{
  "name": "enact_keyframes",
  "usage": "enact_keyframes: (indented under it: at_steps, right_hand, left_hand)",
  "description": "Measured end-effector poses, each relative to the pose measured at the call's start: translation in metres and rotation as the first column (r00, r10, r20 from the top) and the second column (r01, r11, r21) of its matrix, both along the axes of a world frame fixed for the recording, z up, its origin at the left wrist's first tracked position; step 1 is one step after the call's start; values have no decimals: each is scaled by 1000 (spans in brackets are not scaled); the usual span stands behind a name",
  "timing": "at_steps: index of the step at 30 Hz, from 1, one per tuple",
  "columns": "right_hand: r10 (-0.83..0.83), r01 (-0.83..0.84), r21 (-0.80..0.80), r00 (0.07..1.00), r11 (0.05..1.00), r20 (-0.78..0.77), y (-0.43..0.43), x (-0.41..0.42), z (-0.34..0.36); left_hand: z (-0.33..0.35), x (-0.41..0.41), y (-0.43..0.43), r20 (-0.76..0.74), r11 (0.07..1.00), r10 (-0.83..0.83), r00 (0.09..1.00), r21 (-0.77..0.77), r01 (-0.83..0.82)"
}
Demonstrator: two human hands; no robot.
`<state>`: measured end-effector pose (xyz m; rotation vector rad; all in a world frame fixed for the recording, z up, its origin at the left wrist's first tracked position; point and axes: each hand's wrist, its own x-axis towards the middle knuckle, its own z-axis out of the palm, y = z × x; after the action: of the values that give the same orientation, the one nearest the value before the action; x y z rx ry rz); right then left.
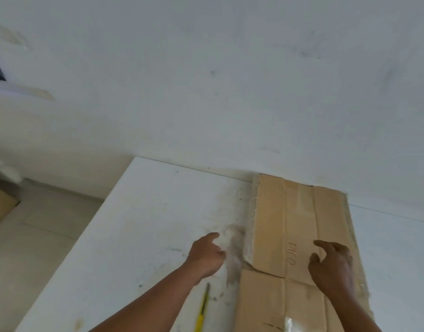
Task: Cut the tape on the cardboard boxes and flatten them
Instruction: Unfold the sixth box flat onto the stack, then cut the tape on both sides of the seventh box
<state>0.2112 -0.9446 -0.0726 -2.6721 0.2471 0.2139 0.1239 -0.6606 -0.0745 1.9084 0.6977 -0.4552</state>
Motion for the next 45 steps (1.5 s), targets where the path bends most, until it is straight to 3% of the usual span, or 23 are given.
enact_keyframes:
  at_steps: [3, 8, 16, 21, 26, 28, 31, 38, 41, 45]
  right_hand:
    - [88, -86, 136, 996, 987, -4, 59, -12, 4]
    - [274, -261, 170, 960, 950, -57, 176, -53, -1]
    - [462, -428, 181, 853, 886, -244, 404, -170, -23]
    - [630, -611, 155, 739, 776, -239, 526, -232, -34]
    - [774, -812, -21, 564, 584, -290, 616, -253, -53]
    - [776, -826, -33, 542, 563, -323, 647, -246, -67]
    - [745, -812, -21, 545, 583, -384, 686, -233, -95]
    - [518, -672, -21, 590, 740, -619, 746, -195, -204]
    - [423, -599, -74, 642, 797, -640, 765, -180, -266]
    - [224, -384, -122, 736, 915, -639, 781, -159, -362]
  left_hand:
    - [1, -34, 55, 1, 997, 45, 999, 63, -45]
    - [-2, -106, 173, 1, 983, 134, 991, 123, -133]
    - [-12, -232, 382, -7, 950, 10, 1000, 313, -8]
    - [-16, -283, 478, -111, 919, -24, 994, 388, 66]
    - [-40, -292, 535, -226, 873, -115, 967, 441, 207]
    - [-53, -286, 554, -245, 872, -132, 960, 433, 231]
    - [-77, -271, 581, -280, 865, -178, 943, 411, 286]
    - [-176, -214, 646, -346, 877, -232, 909, 330, 349]
    - [-236, -188, 670, -343, 890, -249, 906, 288, 354]
    - [-330, -155, 693, -345, 899, -278, 896, 236, 370]
